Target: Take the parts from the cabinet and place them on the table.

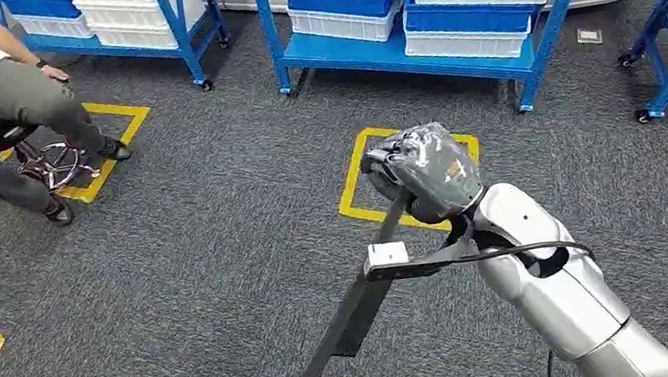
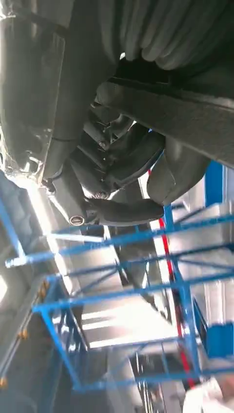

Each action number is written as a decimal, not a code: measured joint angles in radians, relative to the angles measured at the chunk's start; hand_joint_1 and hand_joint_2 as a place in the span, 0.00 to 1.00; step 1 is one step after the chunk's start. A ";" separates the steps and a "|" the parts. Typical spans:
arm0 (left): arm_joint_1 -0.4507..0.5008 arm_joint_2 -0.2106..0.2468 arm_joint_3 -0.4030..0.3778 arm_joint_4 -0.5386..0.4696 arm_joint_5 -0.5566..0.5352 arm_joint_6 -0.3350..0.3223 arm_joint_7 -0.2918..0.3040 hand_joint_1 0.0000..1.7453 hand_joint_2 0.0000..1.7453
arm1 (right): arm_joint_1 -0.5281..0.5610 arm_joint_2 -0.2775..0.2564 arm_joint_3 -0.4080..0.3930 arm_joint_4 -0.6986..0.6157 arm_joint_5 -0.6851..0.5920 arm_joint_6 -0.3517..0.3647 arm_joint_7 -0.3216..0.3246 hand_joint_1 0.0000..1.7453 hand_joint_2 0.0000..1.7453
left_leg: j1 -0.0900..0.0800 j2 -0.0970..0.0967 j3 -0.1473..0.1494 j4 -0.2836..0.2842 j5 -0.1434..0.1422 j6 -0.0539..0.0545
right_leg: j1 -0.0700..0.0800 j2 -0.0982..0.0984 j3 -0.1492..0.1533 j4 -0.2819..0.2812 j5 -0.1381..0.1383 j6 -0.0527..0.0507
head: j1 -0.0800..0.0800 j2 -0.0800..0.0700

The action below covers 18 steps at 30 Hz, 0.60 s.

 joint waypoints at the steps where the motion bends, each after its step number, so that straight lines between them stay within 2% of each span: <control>1: -0.005 0.005 0.000 0.000 -0.004 -0.002 0.000 0.00 1.00 | -0.012 0.003 0.002 0.000 -0.001 0.000 0.000 0.97 1.00 | -0.004 0.038 0.045 -0.076 0.021 0.008 | 0.003 -0.007 0.001 0.000 0.000 0.000 | 0.000 0.000; 2: -0.014 0.007 -0.001 0.000 -0.011 -0.007 0.000 0.00 1.00 | -0.022 0.006 0.004 0.001 -0.001 0.000 0.001 0.97 1.00 | -0.014 0.049 0.048 -0.089 0.013 0.007 | 0.013 -0.015 -0.001 -0.001 -0.002 0.004 | 0.001 0.000; 4: -0.023 0.011 -0.002 -0.001 -0.020 -0.009 -0.002 0.00 1.00 | -0.032 0.011 0.008 0.002 -0.001 0.000 0.005 0.97 1.00 | -0.018 0.026 0.041 -0.093 0.015 0.014 | 0.012 -0.032 0.002 -0.003 -0.004 0.008 | 0.001 0.000; 6: -0.026 0.016 -0.002 -0.001 -0.028 -0.009 0.001 0.00 1.00 | -0.034 0.016 0.014 0.002 0.000 0.000 0.010 0.97 1.00 | -0.019 0.005 0.045 -0.101 0.021 0.025 | 0.014 -0.048 0.011 -0.011 -0.003 0.017 | 0.001 0.000; 7: -0.027 0.016 -0.003 -0.001 -0.031 -0.009 0.004 0.00 1.00 | -0.034 0.017 0.017 0.001 0.002 0.000 0.012 0.97 1.00 | -0.007 -0.002 0.058 -0.116 0.032 0.035 | 0.014 -0.027 0.003 -0.001 -0.013 0.023 | 0.003 0.000; 8: -0.032 0.016 -0.005 -0.001 -0.036 -0.008 0.004 0.00 1.00 | -0.034 0.015 0.019 0.001 0.002 0.000 0.015 0.97 1.00 | -0.008 -0.011 0.059 -0.120 0.036 0.041 | 0.013 0.019 -0.008 0.039 -0.037 0.018 | 0.003 0.000; 9: -0.037 0.018 -0.005 -0.001 -0.041 -0.007 0.005 0.00 1.00 | -0.034 0.013 0.021 0.001 0.003 -0.001 0.021 0.97 1.00 | -0.008 -0.022 0.058 -0.120 0.038 0.045 | 0.011 0.044 -0.039 0.109 -0.068 0.010 | 0.008 0.000; 10: -0.043 0.018 -0.005 -0.001 -0.043 -0.007 0.007 0.00 1.00 | -0.029 0.009 0.024 0.001 0.009 -0.001 0.025 0.97 1.00 | -0.008 -0.035 0.057 -0.120 0.038 0.045 | 0.010 0.054 -0.080 0.195 -0.101 0.005 | 0.008 0.000; 11: -0.046 0.019 -0.006 -0.001 -0.045 -0.008 0.008 0.00 1.00 | -0.024 0.005 0.026 0.001 0.011 -0.001 0.029 0.97 1.00 | -0.009 -0.050 0.056 -0.119 0.039 0.046 | 0.010 0.058 -0.118 0.269 -0.122 0.004 | 0.010 0.000; 12: -0.047 0.019 -0.006 -0.001 -0.048 -0.008 0.011 0.00 1.00 | -0.020 0.003 0.028 0.001 0.011 -0.001 0.031 0.97 1.00 | -0.009 -0.064 0.056 -0.119 0.039 0.046 | 0.010 0.060 -0.139 0.300 -0.123 0.008 | 0.010 0.000; 13: -0.047 0.019 -0.006 -0.001 -0.050 -0.008 0.013 0.00 1.00 | -0.020 0.000 0.029 0.001 0.014 -0.001 0.032 0.97 1.00 | -0.009 -0.079 0.057 -0.119 0.039 0.046 | 0.010 0.063 -0.134 0.279 -0.107 0.016 | 0.009 0.000; 14: -0.047 0.019 -0.006 -0.001 -0.050 -0.008 0.013 0.00 1.00 | -0.021 -0.002 0.029 0.001 0.016 -0.001 0.033 0.97 1.00 | -0.010 -0.091 0.057 -0.118 0.039 0.046 | 0.010 0.067 -0.111 0.219 -0.076 0.024 | 0.010 0.000; 15: -0.048 0.019 -0.006 -0.001 -0.051 -0.008 0.014 0.00 1.00 | -0.022 -0.003 0.030 0.001 0.017 -0.001 0.033 0.97 1.00 | -0.010 -0.104 0.059 -0.117 0.039 0.045 | 0.010 0.076 -0.073 0.133 -0.037 0.032 | 0.009 0.000; 16: -0.050 0.019 -0.006 -0.001 -0.053 -0.010 0.015 0.00 1.00 | -0.022 -0.004 0.030 0.001 0.018 -0.001 0.034 0.97 1.00 | -0.010 -0.116 0.058 -0.115 0.038 0.043 | 0.009 0.110 -0.029 0.037 0.002 0.037 | 0.010 0.000; 17: -0.053 0.018 -0.006 -0.001 -0.054 -0.015 0.017 0.00 1.00 | -0.023 -0.007 0.030 0.001 0.019 -0.001 0.038 0.97 1.00 | -0.015 -0.125 0.052 -0.108 0.036 0.039 | 0.006 0.143 -0.012 -0.009 0.011 0.032 | 0.010 0.000; 18: -0.055 0.018 -0.007 0.000 -0.059 -0.020 0.023 0.00 1.00 | -0.024 -0.005 0.030 0.001 0.020 -0.001 0.041 0.97 1.00 | -0.016 -0.138 0.047 -0.104 0.034 0.034 | 0.009 0.131 -0.011 -0.012 0.017 0.023 | 0.008 0.000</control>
